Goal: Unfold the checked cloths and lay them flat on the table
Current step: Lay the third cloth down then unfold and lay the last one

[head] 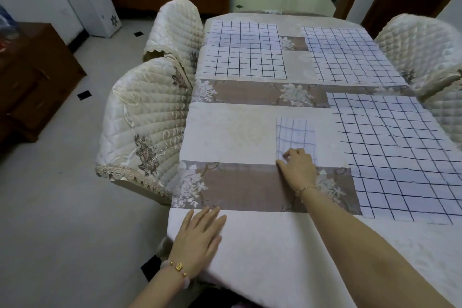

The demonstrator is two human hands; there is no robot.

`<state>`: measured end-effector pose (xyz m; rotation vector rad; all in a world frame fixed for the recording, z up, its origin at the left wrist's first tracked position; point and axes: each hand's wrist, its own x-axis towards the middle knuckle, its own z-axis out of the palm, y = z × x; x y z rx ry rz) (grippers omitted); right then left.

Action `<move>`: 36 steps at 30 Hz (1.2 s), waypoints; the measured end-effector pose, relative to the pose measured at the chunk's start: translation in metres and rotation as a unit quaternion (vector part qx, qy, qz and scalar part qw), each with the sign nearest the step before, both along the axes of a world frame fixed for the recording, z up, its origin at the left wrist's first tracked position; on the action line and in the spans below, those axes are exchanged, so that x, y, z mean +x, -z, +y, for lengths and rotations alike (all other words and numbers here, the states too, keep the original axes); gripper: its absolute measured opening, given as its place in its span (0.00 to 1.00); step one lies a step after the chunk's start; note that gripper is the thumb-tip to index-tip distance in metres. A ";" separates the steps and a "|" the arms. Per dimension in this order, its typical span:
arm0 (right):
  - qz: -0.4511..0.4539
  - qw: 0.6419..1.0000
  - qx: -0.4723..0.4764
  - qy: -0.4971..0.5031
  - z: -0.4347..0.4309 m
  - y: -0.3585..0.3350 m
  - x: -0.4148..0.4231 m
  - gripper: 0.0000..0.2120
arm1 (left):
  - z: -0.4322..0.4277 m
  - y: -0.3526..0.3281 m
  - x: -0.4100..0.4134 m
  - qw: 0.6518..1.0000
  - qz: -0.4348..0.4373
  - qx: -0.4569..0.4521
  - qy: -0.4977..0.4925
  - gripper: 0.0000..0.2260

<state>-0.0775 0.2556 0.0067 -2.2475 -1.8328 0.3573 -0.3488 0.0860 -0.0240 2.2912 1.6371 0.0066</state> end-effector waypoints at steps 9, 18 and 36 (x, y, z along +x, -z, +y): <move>0.197 0.978 0.043 0.061 -0.014 -0.006 0.004 0.08 | 0.001 0.011 0.003 0.990 -0.006 0.143 0.011 0.17; 0.604 0.795 -0.053 0.020 -0.099 -0.062 -0.008 0.06 | 0.031 -0.031 0.030 0.924 -0.340 -0.015 -0.172 0.14; 0.738 0.616 -0.115 0.252 -0.156 -0.024 0.035 0.11 | 0.052 -0.048 0.073 0.580 -0.623 -0.304 -0.427 0.05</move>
